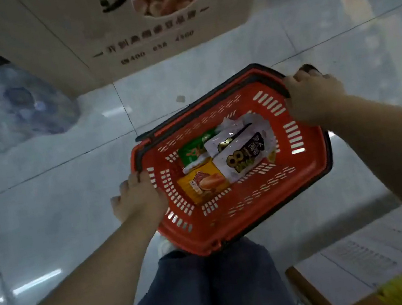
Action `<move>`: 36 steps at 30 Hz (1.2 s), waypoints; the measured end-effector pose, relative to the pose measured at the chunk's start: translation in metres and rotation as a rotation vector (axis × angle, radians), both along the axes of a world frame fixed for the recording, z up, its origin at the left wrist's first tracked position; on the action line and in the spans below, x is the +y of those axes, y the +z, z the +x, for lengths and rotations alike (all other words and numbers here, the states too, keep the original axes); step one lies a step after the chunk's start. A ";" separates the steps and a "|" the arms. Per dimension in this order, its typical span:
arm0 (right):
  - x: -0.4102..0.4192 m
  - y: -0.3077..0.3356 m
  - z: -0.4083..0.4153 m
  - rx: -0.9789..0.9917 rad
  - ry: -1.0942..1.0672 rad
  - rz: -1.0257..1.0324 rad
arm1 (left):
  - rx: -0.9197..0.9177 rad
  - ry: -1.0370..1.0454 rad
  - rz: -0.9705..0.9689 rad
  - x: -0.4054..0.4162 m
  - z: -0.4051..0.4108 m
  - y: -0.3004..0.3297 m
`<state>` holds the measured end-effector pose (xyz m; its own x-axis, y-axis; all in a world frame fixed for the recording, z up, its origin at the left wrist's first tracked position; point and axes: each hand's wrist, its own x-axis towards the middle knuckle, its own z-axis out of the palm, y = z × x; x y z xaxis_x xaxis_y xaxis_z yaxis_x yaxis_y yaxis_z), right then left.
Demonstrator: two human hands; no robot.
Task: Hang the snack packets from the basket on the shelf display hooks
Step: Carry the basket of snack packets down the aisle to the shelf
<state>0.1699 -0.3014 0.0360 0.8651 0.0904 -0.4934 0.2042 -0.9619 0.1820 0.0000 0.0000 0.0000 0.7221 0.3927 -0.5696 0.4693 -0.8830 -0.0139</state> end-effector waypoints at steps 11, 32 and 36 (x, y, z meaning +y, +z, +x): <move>-0.031 -0.110 0.012 -0.018 -0.322 0.062 | -0.188 0.826 -0.219 -0.021 -0.029 -0.083; 0.029 0.107 0.034 -0.184 -0.457 0.426 | -0.536 0.709 -0.191 0.105 0.038 0.141; 0.057 0.219 0.029 -0.250 -0.377 0.549 | -0.643 0.740 -0.254 0.137 0.024 0.255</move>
